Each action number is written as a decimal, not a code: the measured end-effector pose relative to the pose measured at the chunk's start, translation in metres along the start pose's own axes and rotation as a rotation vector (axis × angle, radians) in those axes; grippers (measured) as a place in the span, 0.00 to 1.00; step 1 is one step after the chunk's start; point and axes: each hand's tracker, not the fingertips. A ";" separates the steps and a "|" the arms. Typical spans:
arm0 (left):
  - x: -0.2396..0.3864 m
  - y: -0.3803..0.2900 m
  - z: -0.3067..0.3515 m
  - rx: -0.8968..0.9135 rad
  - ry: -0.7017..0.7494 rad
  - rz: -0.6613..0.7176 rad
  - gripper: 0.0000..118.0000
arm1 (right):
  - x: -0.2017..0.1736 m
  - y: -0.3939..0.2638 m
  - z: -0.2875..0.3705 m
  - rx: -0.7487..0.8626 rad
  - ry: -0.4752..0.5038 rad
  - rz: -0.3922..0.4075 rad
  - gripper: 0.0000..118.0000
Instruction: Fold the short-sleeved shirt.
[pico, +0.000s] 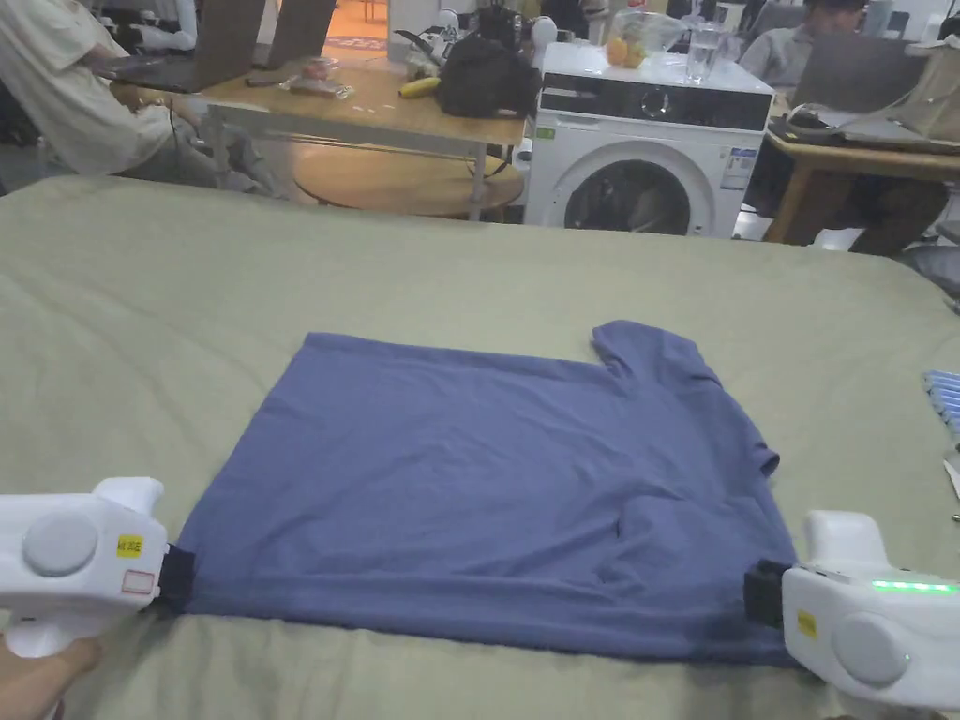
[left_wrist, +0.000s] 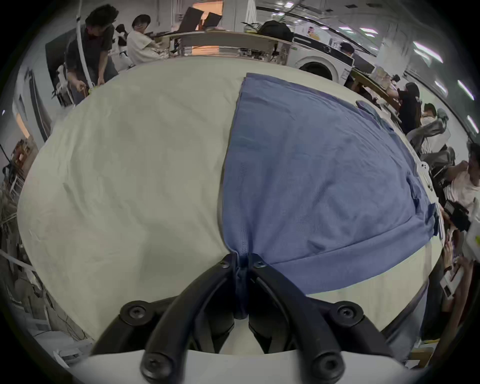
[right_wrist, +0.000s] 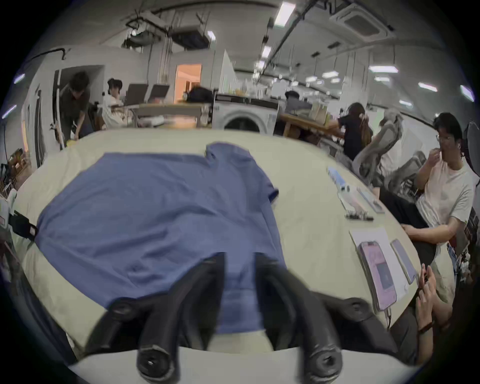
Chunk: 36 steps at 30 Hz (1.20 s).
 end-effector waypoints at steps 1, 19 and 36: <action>0.000 -0.001 0.001 0.004 0.001 0.004 0.01 | 0.004 -0.003 -0.005 -0.023 0.008 -0.001 0.34; -0.006 0.024 0.045 0.223 -0.094 0.055 0.01 | 0.011 0.013 0.018 0.032 0.109 -0.016 0.01; 0.004 0.197 -0.031 0.239 -0.081 0.097 0.02 | 0.003 0.163 -0.099 0.038 0.095 -0.157 0.01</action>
